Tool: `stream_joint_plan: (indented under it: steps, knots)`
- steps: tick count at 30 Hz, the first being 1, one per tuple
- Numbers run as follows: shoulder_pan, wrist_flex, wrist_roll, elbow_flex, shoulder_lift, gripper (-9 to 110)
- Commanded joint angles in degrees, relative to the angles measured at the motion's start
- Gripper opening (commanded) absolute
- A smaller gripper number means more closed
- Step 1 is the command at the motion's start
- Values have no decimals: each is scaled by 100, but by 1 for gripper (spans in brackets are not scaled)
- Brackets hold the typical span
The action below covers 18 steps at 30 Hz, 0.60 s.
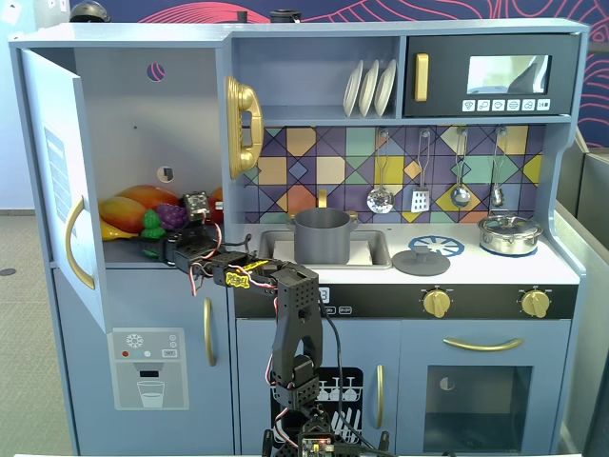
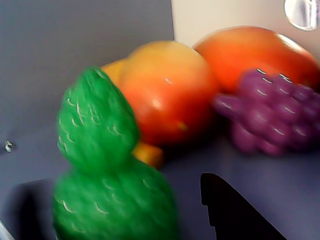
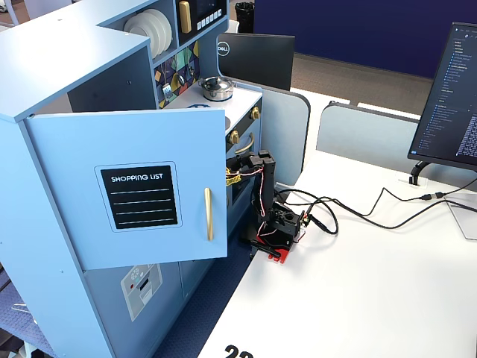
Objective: Pick up the green pineapple from the left cabinet and place it in the gray recipient
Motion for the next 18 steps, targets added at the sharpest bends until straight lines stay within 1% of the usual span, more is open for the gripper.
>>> stream_joint_plan:
  steps: [1,4,6,9,13,18]
  knots:
    - [-246,-255,26,-466,132,0]
    - [-352,-782,-88,-158,475,0]
    - [-431,-958,-264,229,993,0]
    - [-598,-976,-413,1002,2127,0]
    - [-879,-1529,-958,2426,3709,0]
    - [-519,-1758,-1406,3797,5493,0]
